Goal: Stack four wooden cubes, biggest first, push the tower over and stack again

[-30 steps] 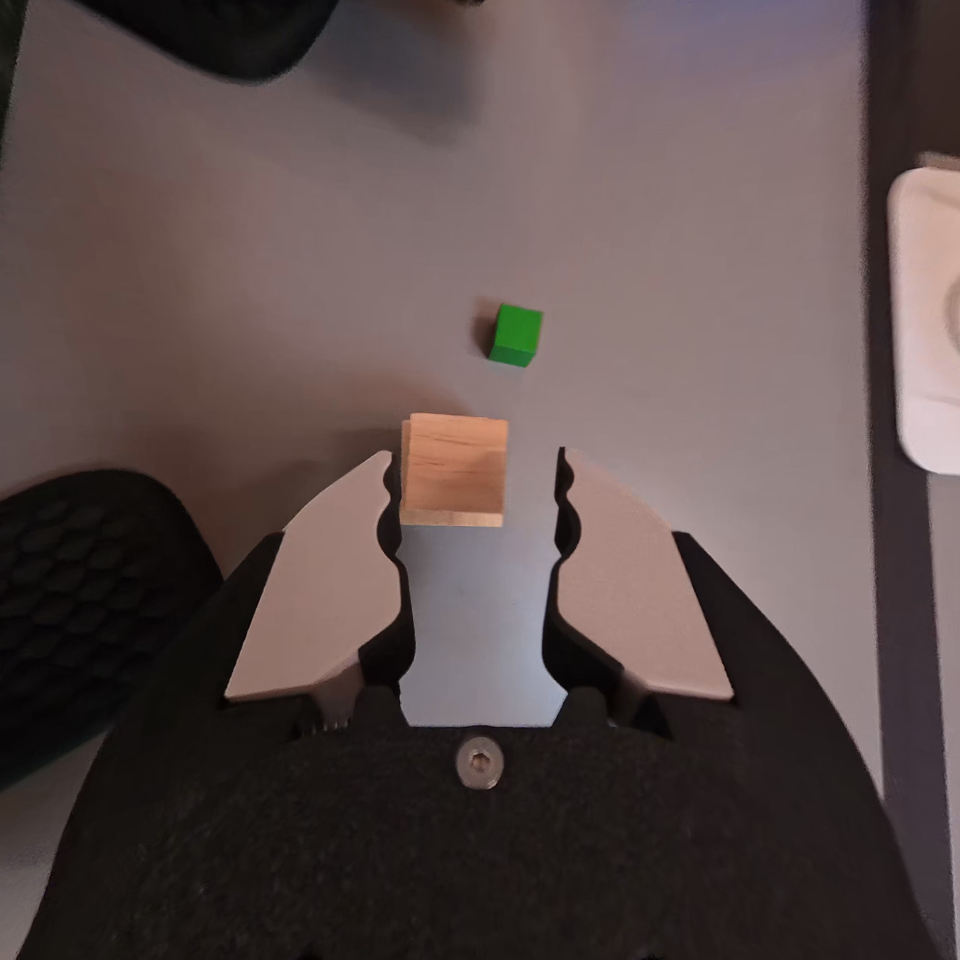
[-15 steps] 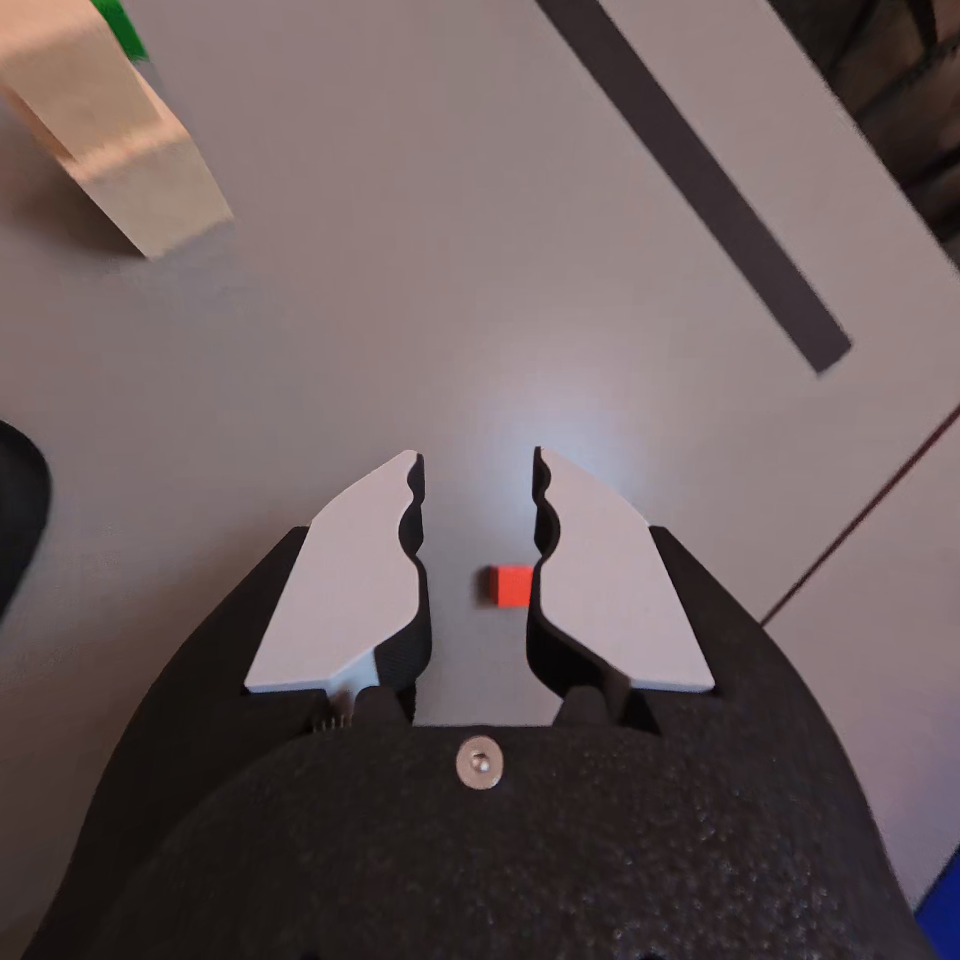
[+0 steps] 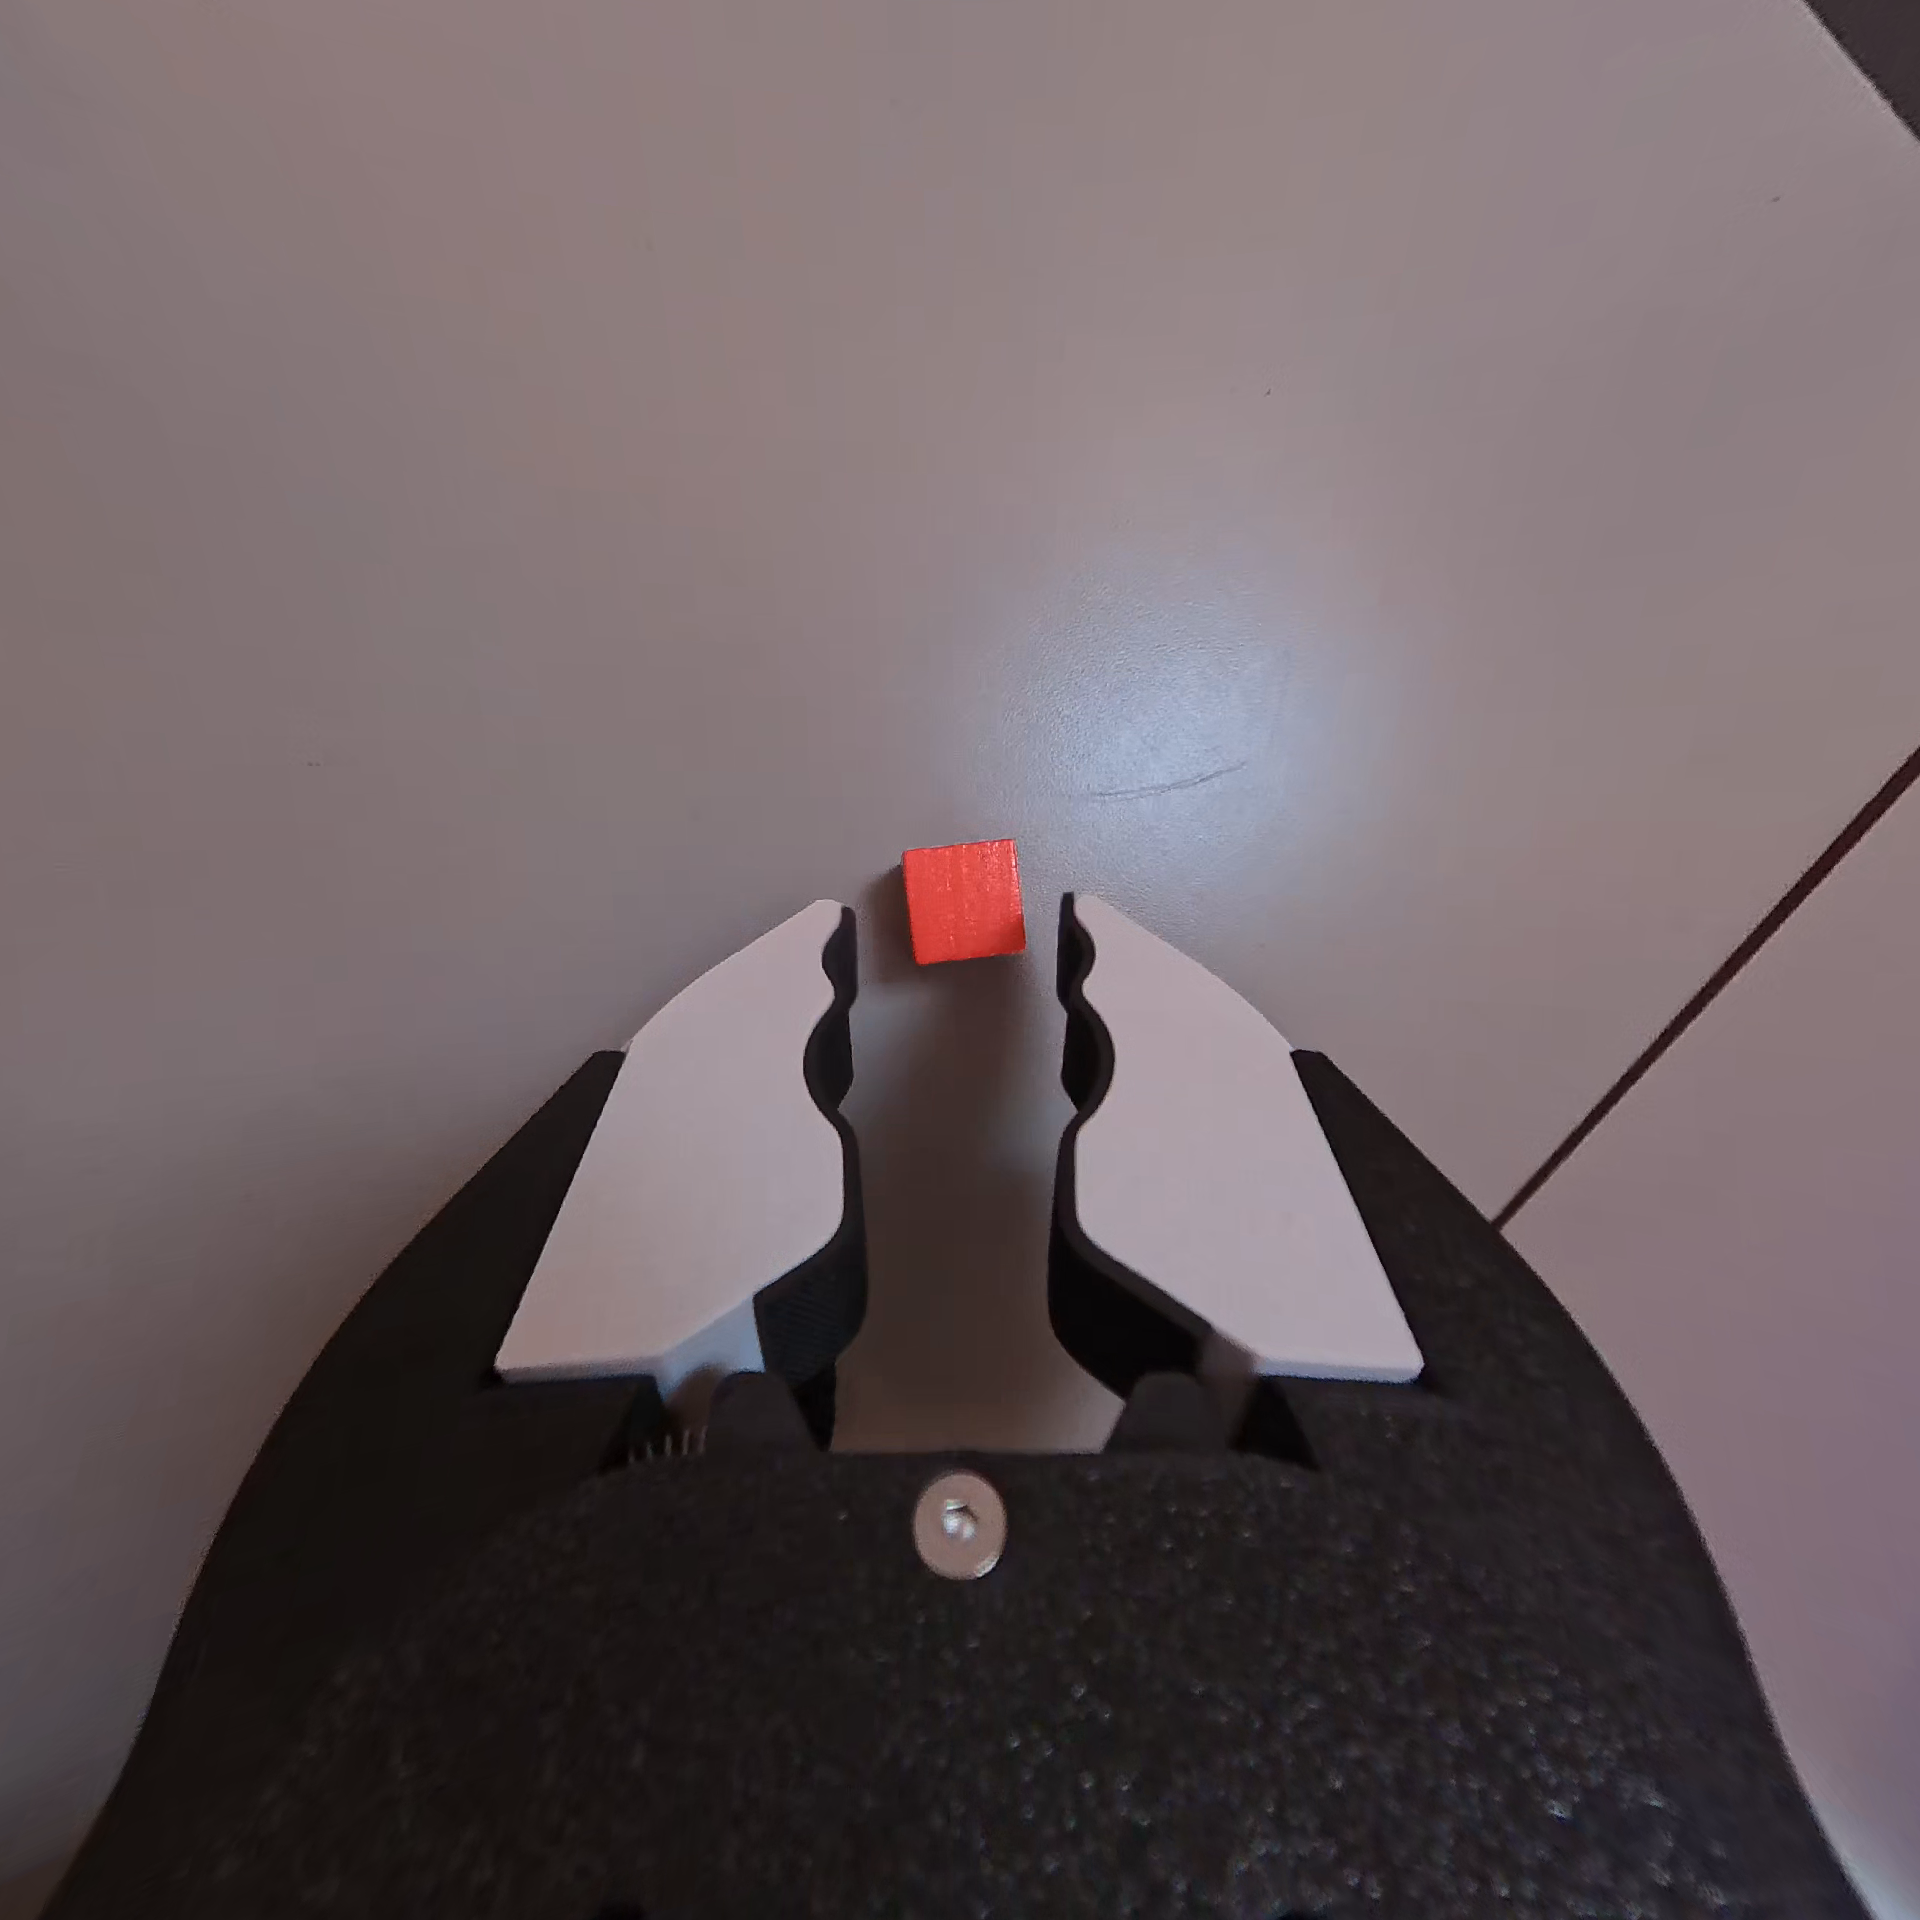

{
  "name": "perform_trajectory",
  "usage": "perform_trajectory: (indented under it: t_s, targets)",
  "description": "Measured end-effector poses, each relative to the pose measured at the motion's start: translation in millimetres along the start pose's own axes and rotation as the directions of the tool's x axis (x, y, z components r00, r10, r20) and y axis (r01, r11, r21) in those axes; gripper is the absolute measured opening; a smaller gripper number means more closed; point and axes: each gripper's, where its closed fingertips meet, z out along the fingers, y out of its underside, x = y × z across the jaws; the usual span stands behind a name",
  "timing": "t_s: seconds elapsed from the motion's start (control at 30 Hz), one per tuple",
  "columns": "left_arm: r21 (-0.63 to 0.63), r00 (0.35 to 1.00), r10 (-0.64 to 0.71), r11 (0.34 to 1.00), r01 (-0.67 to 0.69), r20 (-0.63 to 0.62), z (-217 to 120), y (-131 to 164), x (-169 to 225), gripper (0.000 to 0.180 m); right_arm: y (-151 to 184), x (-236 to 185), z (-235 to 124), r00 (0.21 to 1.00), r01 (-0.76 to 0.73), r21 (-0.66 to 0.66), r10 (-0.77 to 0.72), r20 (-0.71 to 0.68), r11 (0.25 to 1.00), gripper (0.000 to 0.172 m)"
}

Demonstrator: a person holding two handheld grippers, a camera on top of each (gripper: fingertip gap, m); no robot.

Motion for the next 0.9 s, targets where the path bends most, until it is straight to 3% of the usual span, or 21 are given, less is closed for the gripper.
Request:
perform_trajectory:
  t_s: [0.07, 0.2, 0.43, 0.6, 0.73, 0.87, 0.9]
  targets:
    - [-0.003, 1.000, 0.001, 1.000, -0.001, -0.002, 0, 1, 1, 0.000, 2, 0, 3, 1.000, 0.002, -0.008, -0.002, 0.000, 1.000, 0.024]
    - [-0.005, 1.000, 0.003, 1.000, -0.003, -0.003, 1, 1, 1, 0.000, -11, -22, 10, 0.996, 0.067, 0.020, -0.068, 0.056, 0.998, 0.021]
    - [-0.013, 1.000, 0.005, 1.000, -0.005, -0.011, 1, 3, 3, 0.000, -71, -133, 19, 0.901, 0.334, 0.158, -0.364, 0.235, 0.929, 0.021]
    - [-0.028, 1.000, 0.010, 1.000, -0.011, -0.024, 3, 5, 7, 0.000, -90, -198, 32, 0.808, 0.466, 0.192, -0.504, 0.307, 0.864, 0.021]
    - [-0.058, 0.998, 0.026, 0.998, -0.029, -0.049, 8, 10, 16, 0.000, -91, -218, 43, 0.783, 0.500, 0.183, -0.532, 0.323, 0.847, 0.022]
    - [-0.177, 0.986, 0.025, 0.983, -0.055, -0.168, 24, 33, 39, 0.000, -93, -222, 42, 0.793, 0.485, 0.196, -0.523, 0.313, 0.852, 0.024]
    - [-0.220, 0.979, 0.017, 0.973, -0.063, -0.204, 29, 41, 46, 0.010, -94, -223, 40, 0.797, 0.476, 0.205, -0.518, 0.311, 0.855, 0.025]
